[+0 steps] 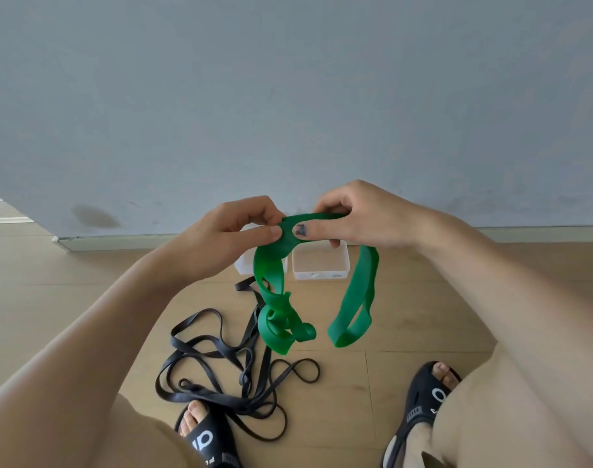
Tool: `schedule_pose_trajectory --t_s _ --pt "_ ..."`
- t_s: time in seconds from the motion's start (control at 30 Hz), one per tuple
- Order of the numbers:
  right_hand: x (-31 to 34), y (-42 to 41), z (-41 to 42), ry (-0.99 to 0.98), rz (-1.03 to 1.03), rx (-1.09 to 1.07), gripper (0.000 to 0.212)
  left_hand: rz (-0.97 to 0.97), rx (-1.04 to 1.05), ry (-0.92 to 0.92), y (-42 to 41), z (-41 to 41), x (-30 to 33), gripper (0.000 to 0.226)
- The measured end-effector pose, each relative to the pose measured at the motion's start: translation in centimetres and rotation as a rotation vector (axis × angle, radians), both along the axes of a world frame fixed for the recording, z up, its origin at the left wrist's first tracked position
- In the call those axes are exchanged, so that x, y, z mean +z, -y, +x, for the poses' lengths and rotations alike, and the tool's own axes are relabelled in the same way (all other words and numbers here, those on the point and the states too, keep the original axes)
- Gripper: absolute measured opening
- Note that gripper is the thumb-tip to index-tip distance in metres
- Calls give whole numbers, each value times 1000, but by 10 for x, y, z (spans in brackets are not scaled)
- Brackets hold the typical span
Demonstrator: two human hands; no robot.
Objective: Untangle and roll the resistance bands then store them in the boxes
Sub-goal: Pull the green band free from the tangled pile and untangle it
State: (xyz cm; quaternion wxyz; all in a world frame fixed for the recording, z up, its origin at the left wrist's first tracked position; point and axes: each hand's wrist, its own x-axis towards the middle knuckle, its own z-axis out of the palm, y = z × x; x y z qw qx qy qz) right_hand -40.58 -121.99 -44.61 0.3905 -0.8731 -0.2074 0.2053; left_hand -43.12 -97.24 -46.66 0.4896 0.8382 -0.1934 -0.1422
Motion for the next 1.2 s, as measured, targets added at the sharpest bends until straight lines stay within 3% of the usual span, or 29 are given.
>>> schedule_pose_trajectory --t_s 0.27,0.4,0.57,0.9,1.2 --pt "0 0 6 -57 114 -52 36 -21 40 29 5 -2 5 13" --pt "0 -1 1 -95 67 52 26 141 16 175 9 -6 1 10" --pt "-2 0 -1 -68 88 44 13 227 -41 199 13 -8 -6 11" --pt "2 9 0 -53 65 45 19 383 -105 405 19 -4 -18 14" --pt "11 18 0 -107 169 -109 19 530 -129 549 24 -7 -10 19"
